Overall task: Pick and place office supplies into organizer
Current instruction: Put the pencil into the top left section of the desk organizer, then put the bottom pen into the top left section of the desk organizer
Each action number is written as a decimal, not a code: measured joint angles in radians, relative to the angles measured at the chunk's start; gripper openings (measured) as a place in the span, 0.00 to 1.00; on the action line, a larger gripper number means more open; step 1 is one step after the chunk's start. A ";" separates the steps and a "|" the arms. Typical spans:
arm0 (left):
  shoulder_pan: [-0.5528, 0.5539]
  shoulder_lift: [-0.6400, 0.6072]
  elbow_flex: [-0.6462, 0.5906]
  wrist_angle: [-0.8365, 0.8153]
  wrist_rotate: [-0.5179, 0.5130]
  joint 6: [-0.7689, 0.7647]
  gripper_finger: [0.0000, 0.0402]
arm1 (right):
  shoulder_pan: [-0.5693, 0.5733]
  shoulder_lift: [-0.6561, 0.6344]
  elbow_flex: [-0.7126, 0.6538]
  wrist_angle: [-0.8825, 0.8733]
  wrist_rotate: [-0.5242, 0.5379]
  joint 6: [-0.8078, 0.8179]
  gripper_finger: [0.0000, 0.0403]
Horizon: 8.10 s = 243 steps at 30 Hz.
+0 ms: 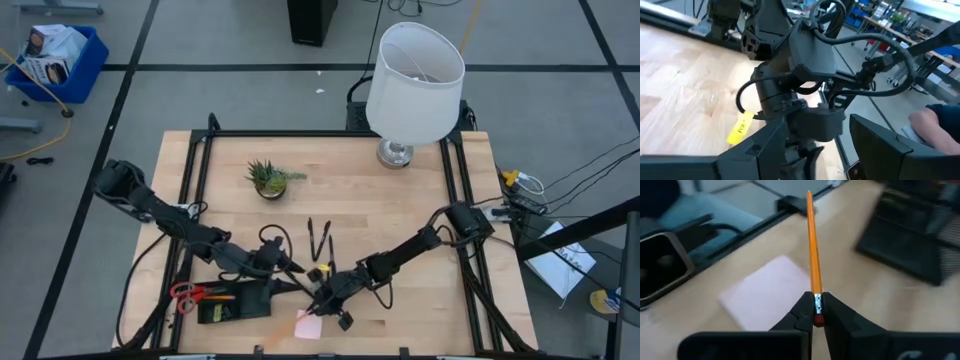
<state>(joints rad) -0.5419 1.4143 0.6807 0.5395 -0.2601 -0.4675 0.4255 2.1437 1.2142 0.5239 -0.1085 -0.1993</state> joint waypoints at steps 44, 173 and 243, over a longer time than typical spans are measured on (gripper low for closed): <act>0.084 -0.136 0.000 -0.347 0.095 -0.277 0.56 | 0.087 -0.453 0.001 -0.720 0.465 -0.217 0.05; -0.836 -0.120 0.121 -0.827 -1.190 -0.338 0.07 | 0.032 -0.745 -0.731 0.368 0.369 0.087 0.19; -0.564 -0.121 0.006 -0.819 -1.018 -0.599 0.64 | -0.019 -0.703 -0.730 0.272 0.401 0.319 0.28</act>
<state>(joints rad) -1.1063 1.2934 0.6868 -0.2791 -1.2781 -1.0670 0.4067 1.4405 0.4847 0.7955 0.2929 0.1199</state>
